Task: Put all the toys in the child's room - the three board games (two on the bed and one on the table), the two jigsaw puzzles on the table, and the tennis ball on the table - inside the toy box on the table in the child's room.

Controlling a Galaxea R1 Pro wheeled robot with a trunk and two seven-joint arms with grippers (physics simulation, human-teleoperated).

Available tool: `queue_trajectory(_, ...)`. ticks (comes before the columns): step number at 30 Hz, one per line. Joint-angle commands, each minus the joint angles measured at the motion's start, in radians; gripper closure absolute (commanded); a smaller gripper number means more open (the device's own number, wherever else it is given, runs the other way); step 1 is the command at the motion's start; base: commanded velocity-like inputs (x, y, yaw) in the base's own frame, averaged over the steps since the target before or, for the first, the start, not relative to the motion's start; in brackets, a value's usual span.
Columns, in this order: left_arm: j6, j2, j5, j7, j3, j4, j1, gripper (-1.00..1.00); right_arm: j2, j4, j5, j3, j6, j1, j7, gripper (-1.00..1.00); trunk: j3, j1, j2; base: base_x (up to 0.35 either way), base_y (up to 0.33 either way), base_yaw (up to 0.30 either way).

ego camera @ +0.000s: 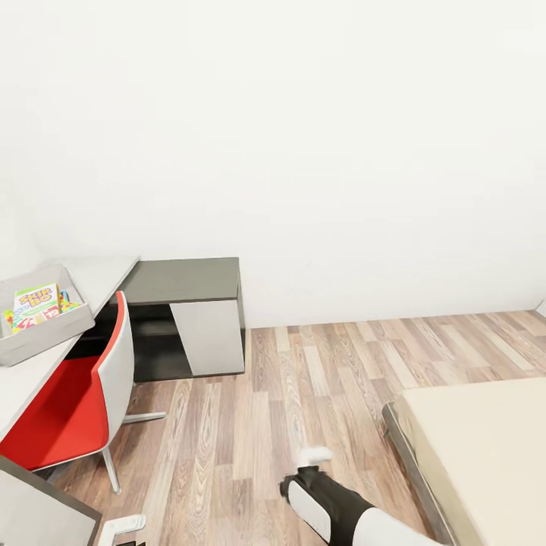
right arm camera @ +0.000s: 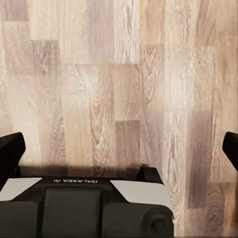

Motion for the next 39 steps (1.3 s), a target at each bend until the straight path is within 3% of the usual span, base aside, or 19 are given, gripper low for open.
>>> queue_trajectory(1,-0.003,0.000,0.008,-0.005,0.005,0.001,-0.001,-1.00,0.000,0.031,-0.004,0.006,-0.026,0.002,-0.006,-1.00,-0.002,0.001,-0.002,0.000,0.000,0.000)
queue_trajectory(6,-0.002,0.000,0.008,-0.005,0.005,0.001,-0.001,-1.00,0.000,0.094,-0.003,0.006,-0.097,0.041,-0.005,-1.00,-0.002,0.001,-0.002,0.000,0.000,0.000)
queue_trajectory(13,-0.002,0.002,0.008,-0.005,0.005,0.002,0.000,-1.00,0.000,0.112,0.001,0.005,-0.140,0.113,-0.004,-1.00,-0.002,0.001,-0.002,0.000,0.000,0.000)
queue_trajectory(17,-0.003,0.002,0.008,-0.005,0.005,0.002,0.004,-1.00,0.000,0.123,0.006,0.005,-0.247,0.194,-0.003,-1.00,-0.002,0.001,-0.002,0.000,0.000,0.012)
queue_trajectory(21,-0.003,0.001,0.008,-0.005,0.005,0.003,0.006,-1.00,0.000,0.160,0.007,0.007,-0.310,0.231,-0.003,-1.00,-0.002,0.001,-0.002,0.000,0.000,0.015)
queue_trajectory(39,-0.001,0.000,0.010,-0.005,0.005,0.003,0.009,-1.00,0.000,0.259,0.005,0.005,-0.377,0.270,-0.003,-1.00,-0.002,0.001,-0.002,0.000,0.000,0.001)
